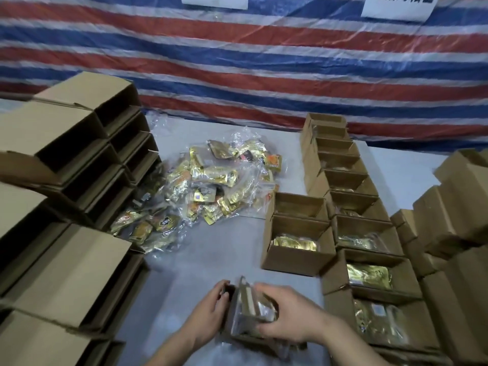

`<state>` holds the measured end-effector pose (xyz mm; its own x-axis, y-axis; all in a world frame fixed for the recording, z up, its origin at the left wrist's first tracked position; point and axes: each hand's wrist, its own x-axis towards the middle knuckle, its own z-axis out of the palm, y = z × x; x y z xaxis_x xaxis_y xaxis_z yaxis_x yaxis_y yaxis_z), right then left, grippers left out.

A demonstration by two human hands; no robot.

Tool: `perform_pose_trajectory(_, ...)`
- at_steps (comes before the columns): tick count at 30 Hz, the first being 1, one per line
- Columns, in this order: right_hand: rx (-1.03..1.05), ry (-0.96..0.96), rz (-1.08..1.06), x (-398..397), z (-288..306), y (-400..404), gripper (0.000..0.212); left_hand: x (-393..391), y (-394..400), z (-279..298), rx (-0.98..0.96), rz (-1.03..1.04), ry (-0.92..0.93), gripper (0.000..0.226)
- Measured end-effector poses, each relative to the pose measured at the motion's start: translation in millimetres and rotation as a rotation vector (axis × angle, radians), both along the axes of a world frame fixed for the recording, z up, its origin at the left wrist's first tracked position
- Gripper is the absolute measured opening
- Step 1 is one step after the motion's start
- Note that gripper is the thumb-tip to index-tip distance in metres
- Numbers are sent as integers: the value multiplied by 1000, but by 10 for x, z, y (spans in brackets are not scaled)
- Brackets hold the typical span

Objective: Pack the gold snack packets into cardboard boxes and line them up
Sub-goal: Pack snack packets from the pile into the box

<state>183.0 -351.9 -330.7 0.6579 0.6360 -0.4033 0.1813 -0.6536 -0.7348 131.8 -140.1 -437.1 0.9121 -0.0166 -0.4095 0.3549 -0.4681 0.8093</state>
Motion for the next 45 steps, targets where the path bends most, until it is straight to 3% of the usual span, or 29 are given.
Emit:
perform_pose_trajectory(2, -152, 22, 126, 4, -179, 73, 48, -6, -6, 0, -8, 18, -16, 19)
perform_pose_trajectory(6, -314, 70, 166, 67, -545, 194, 47, -28, 16, 23, -74, 25, -20, 16)
perform_pose_trajectory(11, -500, -8, 189, 46, -978, 330, 65, -9, 5, 24, -38, 7, -137, 13)
perform_pose_trajectory(13, -495, -8, 141, 46, -1036, 357, 70, 6, -5, 13, -46, 19, -145, 14)
perform_pose_trajectory(15, -363, 93, 39, 32, -1012, 330, 68, 13, 7, 31, -65, 21, -119, 13)
perform_pose_trajectory(18, -204, 144, -86, -7, -899, 195, 56, 28, 16, 36, -36, 0, -98, 11)
perform_pose_trajectory(21, -236, 10, -158, -104, -832, 110, 11, 9, -56, 48, -40, 38, -57, 11)
perform_pose_trajectory(25, -371, 232, -159, -159, -745, 216, 45, 22, -152, 9, -3, 79, -36, 20)
perform_pose_trajectory(27, -452, 364, -173, -144, -738, 253, 72, 45, -189, 3, 24, 76, -28, 25)
perform_pose_trajectory(29, -482, 405, -198, -149, -693, 270, 78, 92, -233, 4, 46, 65, -33, 23)
perform_pose_trajectory(31, -431, 279, -254, -166, -666, 216, 58, 150, -294, 3, 58, 55, -34, 23)
perform_pose_trajectory(33, -348, 37, -339, -189, -651, 57, 33, 195, -378, 14, 50, 48, -33, 23)
perform_pose_trajectory(37, -194, -448, -549, -250, -488, -384, 8, 220, -539, 38, 35, 62, -13, 26)
perform_pose_trajectory(39, -259, -521, -613, -280, -447, -567, 33, 211, -592, 39, 54, 71, 22, 36)
perform_pose_trajectory(41, -338, -401, -672, -305, -481, -668, 66, 197, -630, 30, 22, 103, 72, 44)
perform_pose_trajectory(43, -276, -191, -764, -342, -544, -622, 80, 187, -664, 16, 30, 98, 93, 43)
perform_pose_trajectory(45, -257, -98, -818, -391, -662, -536, 82, 192, -700, -1, 33, 105, 85, 37)
